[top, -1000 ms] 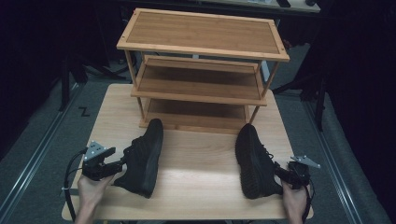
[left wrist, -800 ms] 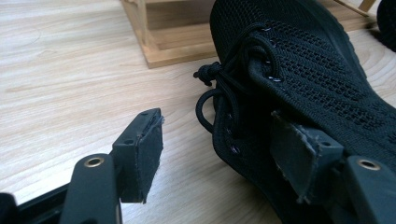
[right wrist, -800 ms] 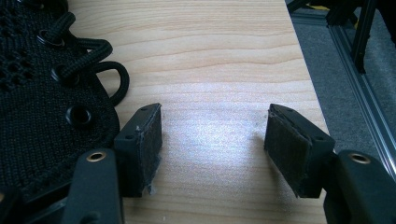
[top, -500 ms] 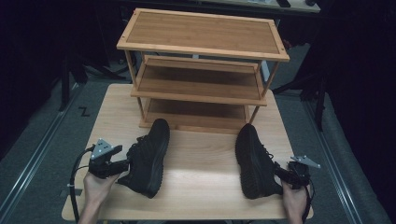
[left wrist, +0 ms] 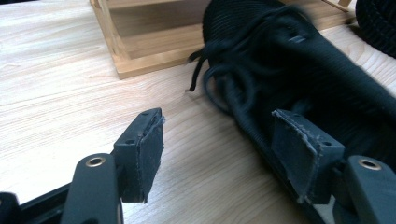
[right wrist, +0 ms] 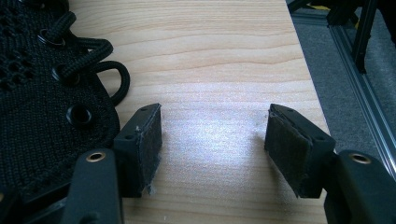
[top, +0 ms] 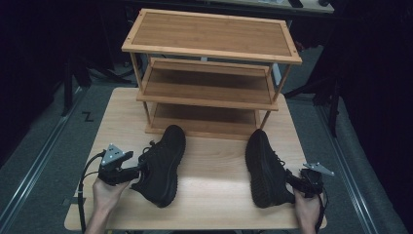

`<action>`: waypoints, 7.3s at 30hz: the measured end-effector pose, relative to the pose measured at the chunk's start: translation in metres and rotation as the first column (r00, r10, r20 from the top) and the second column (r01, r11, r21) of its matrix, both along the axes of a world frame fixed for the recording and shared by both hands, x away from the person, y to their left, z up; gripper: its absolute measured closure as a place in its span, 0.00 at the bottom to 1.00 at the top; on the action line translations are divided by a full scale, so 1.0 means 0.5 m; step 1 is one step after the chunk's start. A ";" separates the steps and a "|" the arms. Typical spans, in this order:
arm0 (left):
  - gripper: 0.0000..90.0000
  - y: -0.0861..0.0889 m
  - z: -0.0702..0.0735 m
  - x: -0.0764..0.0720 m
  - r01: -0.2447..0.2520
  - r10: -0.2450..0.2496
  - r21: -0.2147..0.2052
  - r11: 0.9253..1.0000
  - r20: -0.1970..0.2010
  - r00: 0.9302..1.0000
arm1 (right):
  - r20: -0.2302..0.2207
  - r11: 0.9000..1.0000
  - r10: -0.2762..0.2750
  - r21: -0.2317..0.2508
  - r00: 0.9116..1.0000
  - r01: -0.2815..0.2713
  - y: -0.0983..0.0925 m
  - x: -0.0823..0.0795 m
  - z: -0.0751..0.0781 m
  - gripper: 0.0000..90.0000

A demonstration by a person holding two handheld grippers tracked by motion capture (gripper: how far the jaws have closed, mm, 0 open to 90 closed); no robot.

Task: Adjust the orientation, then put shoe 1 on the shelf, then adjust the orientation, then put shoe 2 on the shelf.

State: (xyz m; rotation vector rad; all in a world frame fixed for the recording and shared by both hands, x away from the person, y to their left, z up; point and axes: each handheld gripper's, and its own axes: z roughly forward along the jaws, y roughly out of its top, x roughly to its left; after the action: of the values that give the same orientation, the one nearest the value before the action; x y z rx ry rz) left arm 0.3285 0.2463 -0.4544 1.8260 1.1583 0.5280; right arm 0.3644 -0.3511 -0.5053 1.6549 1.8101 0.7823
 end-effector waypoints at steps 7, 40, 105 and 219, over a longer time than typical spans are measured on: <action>0.40 -0.026 0.006 0.003 0.010 -0.010 0.010 1.000 0.008 1.000 | 0.001 1.000 0.002 -0.001 1.000 -0.002 0.000 0.000 0.000 0.41; 0.46 -0.151 0.023 0.020 0.075 -0.071 0.053 0.996 -0.084 0.994 | 0.000 1.000 0.009 0.000 1.000 -0.009 0.000 0.000 0.000 0.40; 0.98 -0.267 0.043 0.082 0.073 -0.065 0.076 0.994 -0.100 0.993 | 0.000 1.000 0.025 0.002 1.000 -0.025 0.003 -0.001 0.000 0.39; 0.86 -0.348 0.038 0.384 -0.285 0.273 0.086 0.954 0.131 0.953 | -0.001 1.000 0.028 0.001 1.000 -0.028 0.004 -0.002 0.000 0.39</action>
State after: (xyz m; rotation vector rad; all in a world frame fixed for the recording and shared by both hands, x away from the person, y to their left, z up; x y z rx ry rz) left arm 0.5204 0.0721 -0.4352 1.7003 1.3376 0.8629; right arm 0.3633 -0.3489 -0.5054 1.6337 1.8377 0.7952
